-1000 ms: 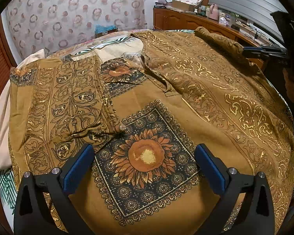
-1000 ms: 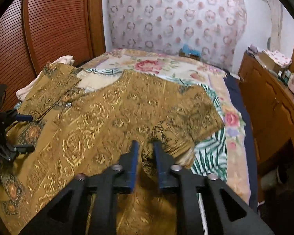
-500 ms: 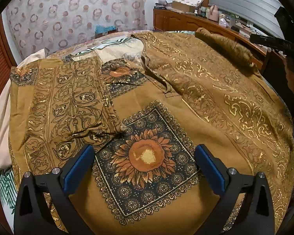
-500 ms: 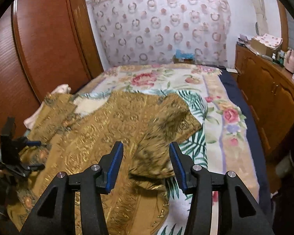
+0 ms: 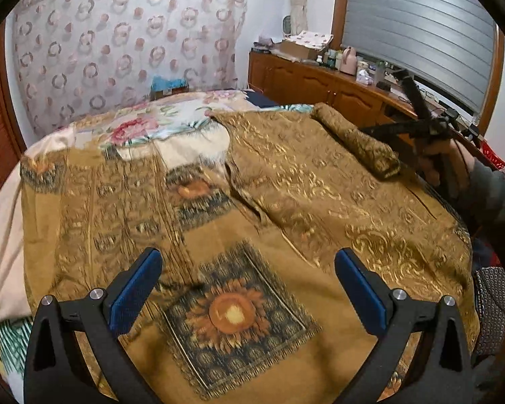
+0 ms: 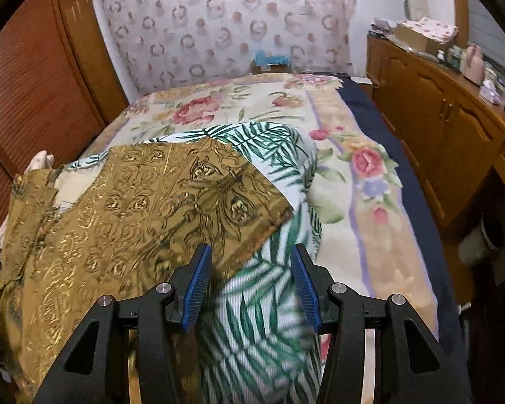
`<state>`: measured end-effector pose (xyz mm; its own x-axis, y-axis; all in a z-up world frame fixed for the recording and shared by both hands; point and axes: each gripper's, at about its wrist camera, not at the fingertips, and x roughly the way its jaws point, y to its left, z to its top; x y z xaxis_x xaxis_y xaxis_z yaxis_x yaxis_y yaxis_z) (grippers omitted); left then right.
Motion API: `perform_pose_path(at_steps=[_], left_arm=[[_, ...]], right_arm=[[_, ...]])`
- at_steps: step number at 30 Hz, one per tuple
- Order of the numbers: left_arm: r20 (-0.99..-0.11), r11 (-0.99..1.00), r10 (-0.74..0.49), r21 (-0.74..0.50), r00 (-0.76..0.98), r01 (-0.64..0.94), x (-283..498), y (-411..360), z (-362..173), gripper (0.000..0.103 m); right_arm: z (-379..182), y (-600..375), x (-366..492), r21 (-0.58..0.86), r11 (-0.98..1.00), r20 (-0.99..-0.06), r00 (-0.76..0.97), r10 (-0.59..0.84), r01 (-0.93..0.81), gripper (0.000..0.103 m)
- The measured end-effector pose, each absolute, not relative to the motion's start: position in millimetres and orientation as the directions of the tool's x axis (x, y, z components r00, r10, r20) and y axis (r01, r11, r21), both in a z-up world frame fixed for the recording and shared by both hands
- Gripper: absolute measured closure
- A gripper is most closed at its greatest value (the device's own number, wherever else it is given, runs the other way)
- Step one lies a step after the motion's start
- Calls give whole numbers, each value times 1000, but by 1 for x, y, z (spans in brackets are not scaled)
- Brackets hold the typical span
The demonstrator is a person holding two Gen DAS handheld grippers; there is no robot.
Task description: Fold small clothes
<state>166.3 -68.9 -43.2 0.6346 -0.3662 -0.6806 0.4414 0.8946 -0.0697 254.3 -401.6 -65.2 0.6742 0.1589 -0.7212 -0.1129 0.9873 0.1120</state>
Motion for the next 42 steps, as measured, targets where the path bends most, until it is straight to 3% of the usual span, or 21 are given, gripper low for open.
perform_pose_path(at_steps=[6, 9, 11, 22, 27, 28, 30, 32, 42], left_arm=[[-676, 917, -329, -62, 659, 394, 188, -60, -41, 0], [-677, 923, -326, -77, 660, 377, 197, -55, -43, 0], [-677, 927, -320, -78, 663, 368, 203, -51, -45, 0], [-686, 946, -291, -103, 667, 307, 220, -31, -54, 0], [-679, 949, -287, -105, 676, 298, 220, -28, -56, 0], [-679, 949, -287, -104, 676, 298, 219, -28, -56, 0], [-676, 948, -288, -100, 678, 303, 216, -28, -55, 0], [-672, 947, -287, -93, 683, 307, 215, -28, -52, 0], [-658, 973, -202, -53, 725, 223, 223, 8, -37, 0]], right_arm=[[-61, -390, 288, 55, 989, -735, 665, 134, -139, 55], [-58, -385, 288, 6, 983, -732, 670, 128, -182, 73], [-58, -383, 289, 0, 977, -735, 662, 146, -215, 96], [-11, -349, 284, 150, 894, -605, 676, 421, -423, 98], [-3, -294, 288, 91, 834, -622, 623, 475, -545, 98], [-4, -286, 289, 70, 829, -630, 619, 469, -555, 96], [-6, -280, 296, 54, 835, -646, 619, 447, -548, 80], [-6, -284, 301, 39, 853, -645, 638, 419, -521, 56], [-39, -303, 315, -102, 940, -706, 689, 161, -325, 49]])
